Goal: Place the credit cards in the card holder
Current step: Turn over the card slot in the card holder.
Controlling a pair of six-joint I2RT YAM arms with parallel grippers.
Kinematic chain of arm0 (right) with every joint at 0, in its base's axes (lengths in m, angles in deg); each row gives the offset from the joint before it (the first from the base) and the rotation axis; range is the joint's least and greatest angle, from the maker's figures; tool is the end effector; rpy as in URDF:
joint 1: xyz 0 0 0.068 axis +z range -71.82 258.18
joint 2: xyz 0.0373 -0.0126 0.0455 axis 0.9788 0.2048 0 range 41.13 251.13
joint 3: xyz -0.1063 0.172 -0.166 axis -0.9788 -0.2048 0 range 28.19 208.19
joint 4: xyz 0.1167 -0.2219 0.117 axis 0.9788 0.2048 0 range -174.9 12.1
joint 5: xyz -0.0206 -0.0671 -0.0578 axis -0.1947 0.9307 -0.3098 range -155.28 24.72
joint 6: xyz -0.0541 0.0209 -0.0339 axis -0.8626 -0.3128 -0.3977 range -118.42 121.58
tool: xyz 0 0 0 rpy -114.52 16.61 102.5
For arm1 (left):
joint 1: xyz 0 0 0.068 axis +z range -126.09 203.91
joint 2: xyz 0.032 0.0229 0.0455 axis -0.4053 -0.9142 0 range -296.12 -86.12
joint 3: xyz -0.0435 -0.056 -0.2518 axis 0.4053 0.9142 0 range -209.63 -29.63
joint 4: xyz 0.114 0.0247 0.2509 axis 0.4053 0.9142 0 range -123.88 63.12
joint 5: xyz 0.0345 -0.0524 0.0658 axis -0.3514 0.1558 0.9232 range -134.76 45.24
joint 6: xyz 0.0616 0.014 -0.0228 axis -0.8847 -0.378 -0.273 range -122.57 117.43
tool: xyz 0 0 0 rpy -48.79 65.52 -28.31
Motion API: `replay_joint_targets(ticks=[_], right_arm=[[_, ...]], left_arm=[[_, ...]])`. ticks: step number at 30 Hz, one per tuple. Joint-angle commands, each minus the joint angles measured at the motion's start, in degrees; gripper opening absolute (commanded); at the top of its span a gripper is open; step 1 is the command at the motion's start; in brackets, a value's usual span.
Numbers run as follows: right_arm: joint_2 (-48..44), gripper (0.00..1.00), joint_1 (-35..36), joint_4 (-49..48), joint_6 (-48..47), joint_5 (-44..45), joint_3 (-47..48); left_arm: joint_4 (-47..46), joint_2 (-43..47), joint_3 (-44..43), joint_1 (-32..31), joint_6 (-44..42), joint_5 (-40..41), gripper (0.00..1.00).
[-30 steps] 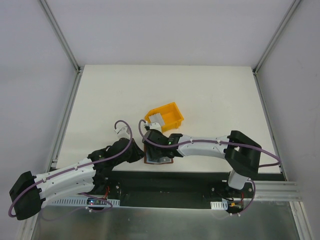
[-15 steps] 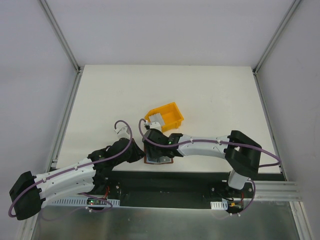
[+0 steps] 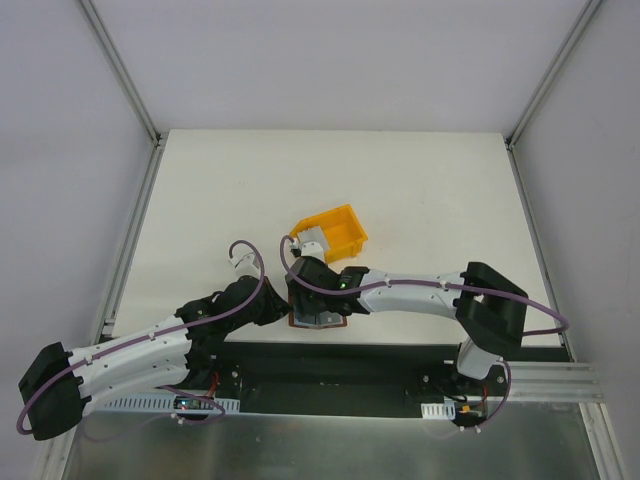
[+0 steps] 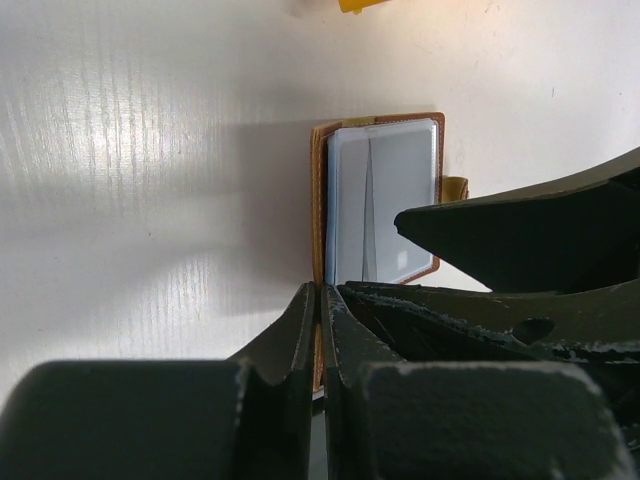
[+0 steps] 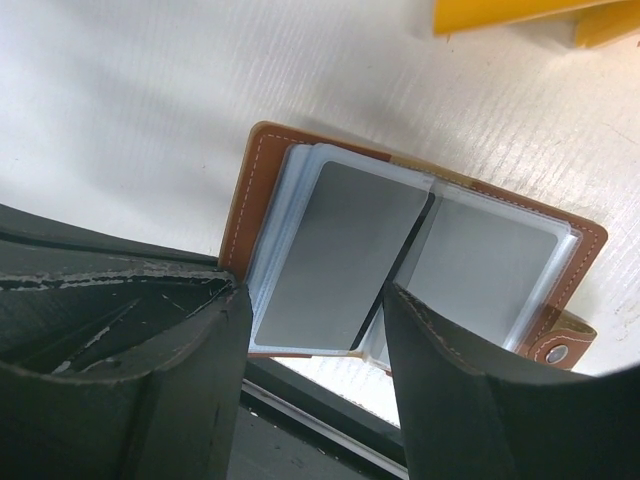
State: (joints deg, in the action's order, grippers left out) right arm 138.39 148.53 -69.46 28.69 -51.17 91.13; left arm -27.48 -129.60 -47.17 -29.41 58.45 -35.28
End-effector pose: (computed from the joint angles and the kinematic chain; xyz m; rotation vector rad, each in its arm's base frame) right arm 0.1410 0.3562 0.1701 -0.8023 2.3272 0.4765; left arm 0.1296 -0.1592 0.1589 -0.2583 2.2810 -0.9576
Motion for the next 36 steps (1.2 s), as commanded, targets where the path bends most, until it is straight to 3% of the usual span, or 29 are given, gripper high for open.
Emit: replay_joint_targets(ticks=[1,8,26,36], right_arm=[[0.3,0.57,-0.2,0.9,0.7,1.5,1.3],[0.4,0.52,-0.3,1.5,0.7,2.1,1.0],[2.5,0.56,-0.3,0.6,0.7,1.4,1.7],[2.4,0.49,1.1,11.9,-0.6,8.7,7.2]], left_arm=[[-1.1,0.6,-0.7,-0.6,0.3,0.0,0.0],[-1.1,0.6,-0.6,-0.6,0.3,0.1,0.0],[-1.3,1.4,-0.5,-0.5,0.8,-0.2,0.0],[-1.3,1.2,-0.4,-0.5,0.4,0.1,0.0]])
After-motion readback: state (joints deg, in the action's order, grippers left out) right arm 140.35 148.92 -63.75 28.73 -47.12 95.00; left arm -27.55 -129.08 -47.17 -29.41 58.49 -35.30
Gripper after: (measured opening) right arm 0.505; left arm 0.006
